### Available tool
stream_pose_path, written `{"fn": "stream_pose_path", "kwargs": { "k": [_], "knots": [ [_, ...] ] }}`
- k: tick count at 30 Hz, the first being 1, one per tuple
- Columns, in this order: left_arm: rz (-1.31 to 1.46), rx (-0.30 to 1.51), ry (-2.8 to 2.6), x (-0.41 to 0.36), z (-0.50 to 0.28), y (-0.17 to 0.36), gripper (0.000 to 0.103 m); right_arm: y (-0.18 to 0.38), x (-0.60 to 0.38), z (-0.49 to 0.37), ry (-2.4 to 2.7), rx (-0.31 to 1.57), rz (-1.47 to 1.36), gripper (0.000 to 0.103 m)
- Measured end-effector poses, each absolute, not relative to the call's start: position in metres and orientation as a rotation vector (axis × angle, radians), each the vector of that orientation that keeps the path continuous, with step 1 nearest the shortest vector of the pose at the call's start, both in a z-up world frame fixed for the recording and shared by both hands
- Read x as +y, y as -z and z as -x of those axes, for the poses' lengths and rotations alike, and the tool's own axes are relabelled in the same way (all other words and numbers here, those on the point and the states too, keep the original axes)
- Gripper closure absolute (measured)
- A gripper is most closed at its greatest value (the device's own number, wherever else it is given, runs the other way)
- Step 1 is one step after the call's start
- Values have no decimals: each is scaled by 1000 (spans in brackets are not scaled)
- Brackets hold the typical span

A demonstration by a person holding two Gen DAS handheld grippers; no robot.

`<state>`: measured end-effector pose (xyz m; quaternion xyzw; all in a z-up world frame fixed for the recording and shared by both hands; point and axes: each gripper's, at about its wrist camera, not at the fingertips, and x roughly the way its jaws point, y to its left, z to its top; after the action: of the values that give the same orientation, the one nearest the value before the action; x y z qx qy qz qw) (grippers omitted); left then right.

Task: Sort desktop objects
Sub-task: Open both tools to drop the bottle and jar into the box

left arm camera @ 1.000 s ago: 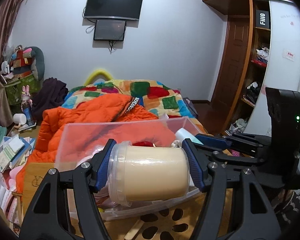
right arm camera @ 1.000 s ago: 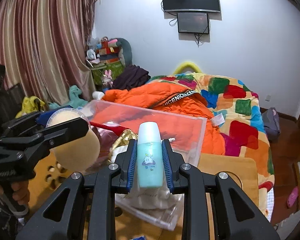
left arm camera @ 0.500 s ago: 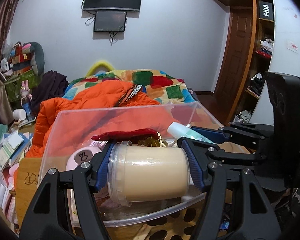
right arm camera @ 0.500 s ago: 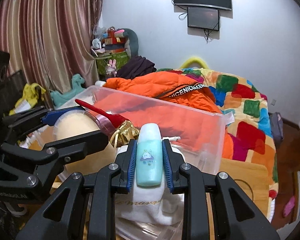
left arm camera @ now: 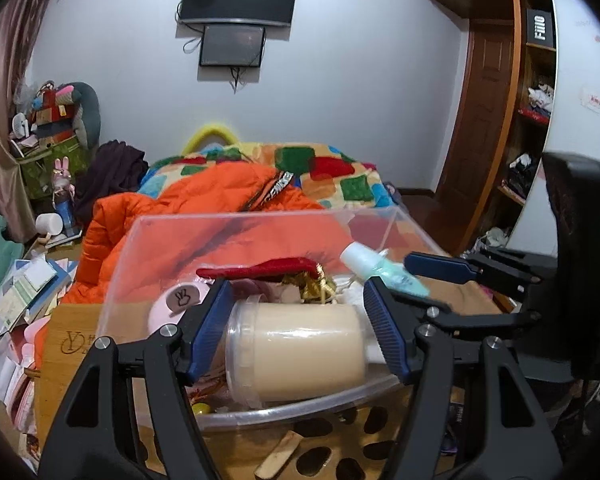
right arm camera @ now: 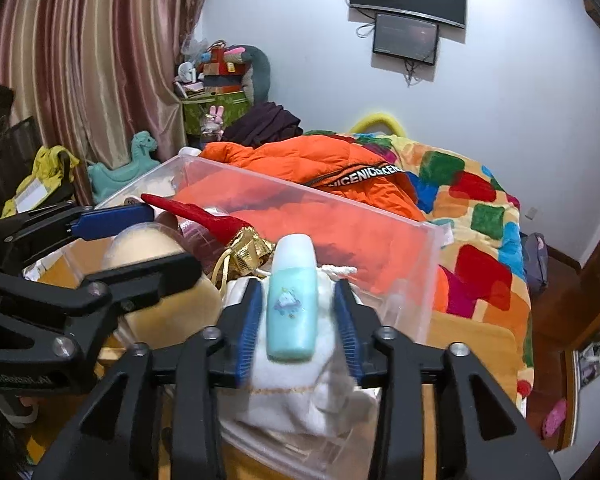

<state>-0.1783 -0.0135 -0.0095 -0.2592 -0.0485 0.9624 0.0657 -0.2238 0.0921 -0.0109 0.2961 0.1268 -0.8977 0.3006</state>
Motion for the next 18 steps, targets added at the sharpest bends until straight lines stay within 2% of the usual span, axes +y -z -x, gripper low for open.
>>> {"fn": "stream_pose_path", "kwargs": {
  "k": [1,3,5,10,13,18],
  "knots": [
    [778,-149,-2901,-14,176,7,35,9,95,223,2386,312,-791,53],
    [771,-137,-2908,-12,172,4,34,6,101,219,2396,278,-790,43],
    [766,-122,-2920,-9,167,1,32,2,104,211,2413,279,-772,40],
    [745,-108,-2933,-4,154,-6,26,-4,109,191,2427,281,-753,24],
    [732,-92,-2951,-3,143,-10,19,-5,114,181,2425,249,-754,24],
    [715,-85,-2975,-2,121,-14,17,-6,129,166,2392,147,-780,24]
  ]
}}
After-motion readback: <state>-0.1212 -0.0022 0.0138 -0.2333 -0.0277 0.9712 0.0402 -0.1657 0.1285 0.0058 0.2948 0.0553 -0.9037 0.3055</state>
